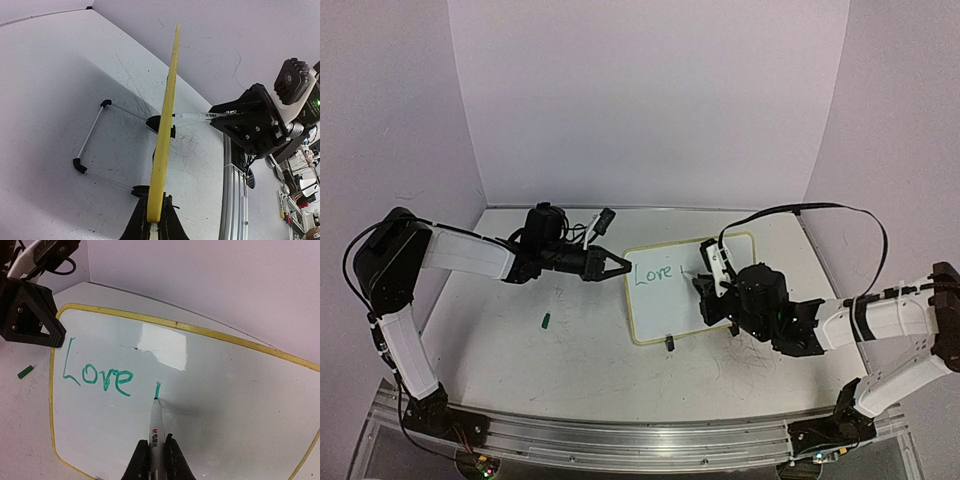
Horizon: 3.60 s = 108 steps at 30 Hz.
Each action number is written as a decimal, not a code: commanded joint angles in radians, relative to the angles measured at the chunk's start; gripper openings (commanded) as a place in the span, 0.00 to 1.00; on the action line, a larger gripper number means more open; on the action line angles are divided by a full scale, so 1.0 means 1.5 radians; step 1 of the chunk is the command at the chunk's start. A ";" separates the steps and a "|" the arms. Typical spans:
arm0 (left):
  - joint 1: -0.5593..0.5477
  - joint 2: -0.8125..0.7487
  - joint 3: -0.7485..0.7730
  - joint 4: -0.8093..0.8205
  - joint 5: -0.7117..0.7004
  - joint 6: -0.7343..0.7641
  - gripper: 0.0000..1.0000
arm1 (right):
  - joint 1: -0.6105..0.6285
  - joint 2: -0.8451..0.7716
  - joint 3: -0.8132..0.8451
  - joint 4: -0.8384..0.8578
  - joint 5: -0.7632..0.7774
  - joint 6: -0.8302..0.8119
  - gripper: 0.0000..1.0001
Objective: Write a sentence on the whiteboard
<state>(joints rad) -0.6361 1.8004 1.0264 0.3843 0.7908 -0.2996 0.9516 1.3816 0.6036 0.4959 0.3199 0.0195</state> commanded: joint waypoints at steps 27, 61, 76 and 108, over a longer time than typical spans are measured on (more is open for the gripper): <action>-0.013 -0.003 0.015 -0.033 -0.023 0.020 0.00 | -0.002 0.006 0.020 0.037 0.018 0.012 0.00; -0.015 -0.005 0.014 -0.034 -0.020 0.021 0.00 | -0.010 -0.014 -0.004 0.013 0.069 0.054 0.00; -0.016 -0.006 0.014 -0.035 -0.018 0.022 0.00 | -0.004 -0.014 -0.024 -0.014 0.051 0.089 0.00; -0.017 -0.007 0.014 -0.036 -0.019 0.023 0.00 | -0.003 0.000 0.009 0.044 0.085 0.063 0.00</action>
<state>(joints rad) -0.6392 1.8004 1.0264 0.3843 0.7895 -0.2991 0.9504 1.3666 0.5800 0.5284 0.4048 0.1274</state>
